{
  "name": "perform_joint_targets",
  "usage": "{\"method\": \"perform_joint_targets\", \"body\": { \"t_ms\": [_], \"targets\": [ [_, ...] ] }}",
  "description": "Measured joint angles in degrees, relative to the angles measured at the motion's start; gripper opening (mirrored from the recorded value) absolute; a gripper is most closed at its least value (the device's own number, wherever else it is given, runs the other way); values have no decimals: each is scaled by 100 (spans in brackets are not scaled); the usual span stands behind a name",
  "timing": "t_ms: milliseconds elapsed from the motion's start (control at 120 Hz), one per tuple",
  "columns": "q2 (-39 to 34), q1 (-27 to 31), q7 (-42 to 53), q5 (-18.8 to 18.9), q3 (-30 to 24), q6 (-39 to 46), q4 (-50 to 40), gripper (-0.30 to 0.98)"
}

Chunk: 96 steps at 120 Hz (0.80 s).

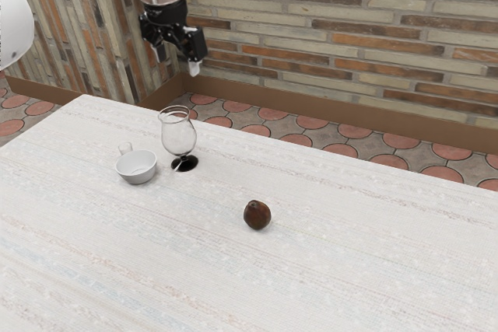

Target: Place the pear in the bowl.

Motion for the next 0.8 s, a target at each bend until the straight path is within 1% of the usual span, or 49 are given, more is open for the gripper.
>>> {"method": "perform_joint_targets", "body": {
  "t_ms": [75,150,267,400,467,525,633,708,800],
  "targets": [
    [5,-7,54,-9,-11,15,-140,69],
    [-164,-4,101,-43,-182,119,-669,69],
    [-242,-32,161,-323,-377,363,-1534,69],
    [-109,-174,193,-555,-490,636,-2006,69],
    [-7,-183,205,-825,-504,894,-2267,69],
    [72,-182,215,-1139,-511,1160,-2498,69],
    [415,-179,238,-1677,-580,1553,-2626,69],
    [709,-182,259,-1892,-666,1729,-2635,69],
    [1108,-150,335,-2028,-678,1873,-2460,69]
  ]
}}
